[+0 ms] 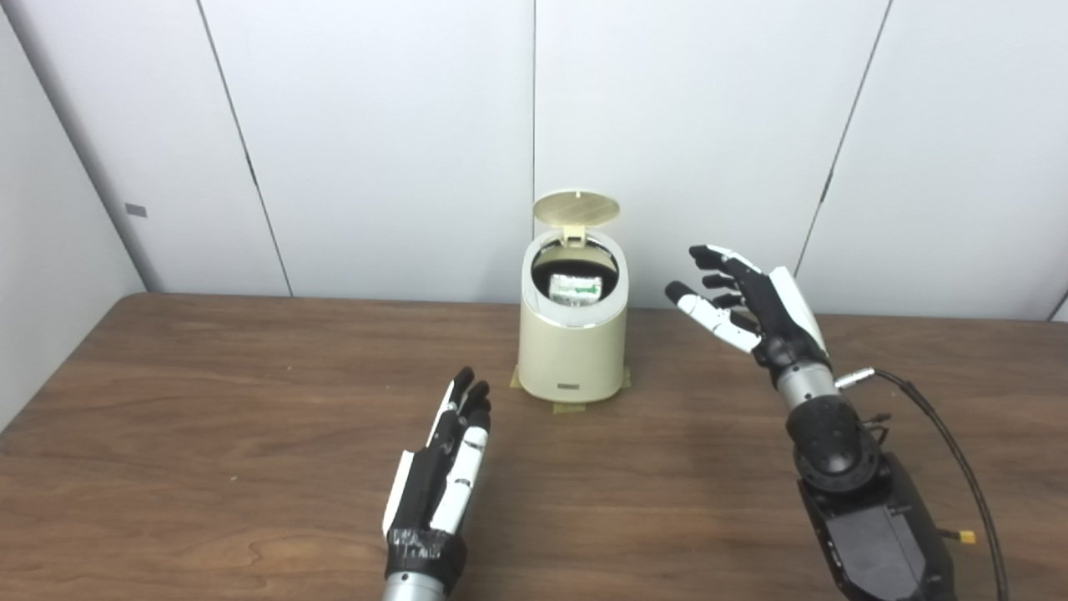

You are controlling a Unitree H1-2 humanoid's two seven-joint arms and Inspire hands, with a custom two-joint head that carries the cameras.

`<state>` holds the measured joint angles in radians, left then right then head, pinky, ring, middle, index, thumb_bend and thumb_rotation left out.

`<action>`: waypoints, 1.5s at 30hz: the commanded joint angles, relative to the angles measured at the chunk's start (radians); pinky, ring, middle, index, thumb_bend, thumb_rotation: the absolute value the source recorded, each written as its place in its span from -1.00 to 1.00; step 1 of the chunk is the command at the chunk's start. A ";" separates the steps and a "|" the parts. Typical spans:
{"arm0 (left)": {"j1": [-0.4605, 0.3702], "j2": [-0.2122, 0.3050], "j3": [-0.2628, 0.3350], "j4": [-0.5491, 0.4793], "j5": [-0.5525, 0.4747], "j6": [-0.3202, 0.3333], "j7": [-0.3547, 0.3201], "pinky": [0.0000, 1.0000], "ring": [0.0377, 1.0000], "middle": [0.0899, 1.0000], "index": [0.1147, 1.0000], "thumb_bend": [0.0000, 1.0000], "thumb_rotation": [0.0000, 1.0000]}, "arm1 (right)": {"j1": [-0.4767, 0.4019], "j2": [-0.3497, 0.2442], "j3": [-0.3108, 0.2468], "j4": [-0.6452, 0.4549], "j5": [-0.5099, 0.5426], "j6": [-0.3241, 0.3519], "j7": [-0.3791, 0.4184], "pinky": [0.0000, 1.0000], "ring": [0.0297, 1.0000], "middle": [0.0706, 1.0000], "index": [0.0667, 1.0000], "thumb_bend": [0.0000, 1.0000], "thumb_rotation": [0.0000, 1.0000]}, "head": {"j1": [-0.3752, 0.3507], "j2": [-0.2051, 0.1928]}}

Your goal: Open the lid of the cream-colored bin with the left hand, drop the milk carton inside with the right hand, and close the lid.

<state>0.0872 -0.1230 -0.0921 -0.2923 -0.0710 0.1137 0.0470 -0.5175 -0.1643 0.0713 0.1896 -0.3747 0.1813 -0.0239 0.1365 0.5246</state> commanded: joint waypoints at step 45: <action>-0.046 0.085 0.157 -0.100 -0.033 0.171 -0.030 1.00 0.96 0.93 0.96 -0.36 0.80 | 0.386 0.177 -0.143 -0.366 0.431 -0.005 0.022 0.87 0.92 0.92 0.89 0.26 1.00 | -0.071 0.034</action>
<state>0.0630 -0.0498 0.0660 -0.3550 -0.0953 0.2973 0.0261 -0.1073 0.0150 -0.0750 -0.1341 0.0568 0.2288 -0.0040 0.0644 0.5584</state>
